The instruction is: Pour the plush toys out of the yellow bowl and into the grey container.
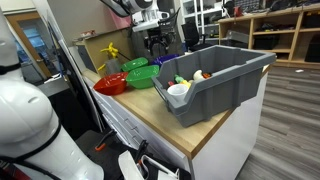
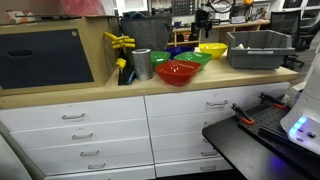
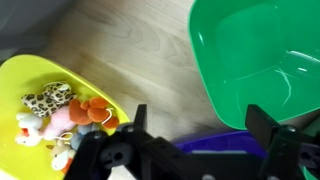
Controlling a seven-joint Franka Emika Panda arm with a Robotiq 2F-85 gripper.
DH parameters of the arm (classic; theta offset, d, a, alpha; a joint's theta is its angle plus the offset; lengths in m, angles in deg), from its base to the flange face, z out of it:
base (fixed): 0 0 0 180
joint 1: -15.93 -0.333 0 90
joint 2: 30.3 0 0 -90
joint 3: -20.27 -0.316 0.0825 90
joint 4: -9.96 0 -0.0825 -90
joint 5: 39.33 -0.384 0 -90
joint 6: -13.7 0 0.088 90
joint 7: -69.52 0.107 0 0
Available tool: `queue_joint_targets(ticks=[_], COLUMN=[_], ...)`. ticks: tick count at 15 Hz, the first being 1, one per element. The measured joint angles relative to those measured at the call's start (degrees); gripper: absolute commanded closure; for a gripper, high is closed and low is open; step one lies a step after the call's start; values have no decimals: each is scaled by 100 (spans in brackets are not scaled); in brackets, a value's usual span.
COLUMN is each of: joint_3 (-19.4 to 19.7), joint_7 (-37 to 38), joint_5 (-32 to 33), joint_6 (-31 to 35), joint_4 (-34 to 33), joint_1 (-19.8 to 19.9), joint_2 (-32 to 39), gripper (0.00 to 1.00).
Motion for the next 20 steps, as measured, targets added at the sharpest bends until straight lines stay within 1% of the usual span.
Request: queue_joint_targets(ticks=[12, 20], joint_3=[52, 52], joint_7=[-610, -1119], joint_5=[969, 1329], joint_6=[-9, -14], joint_4=[-654, -1123], joint_1=[103, 160], joint_2=[877, 1341], gripper=[0, 0])
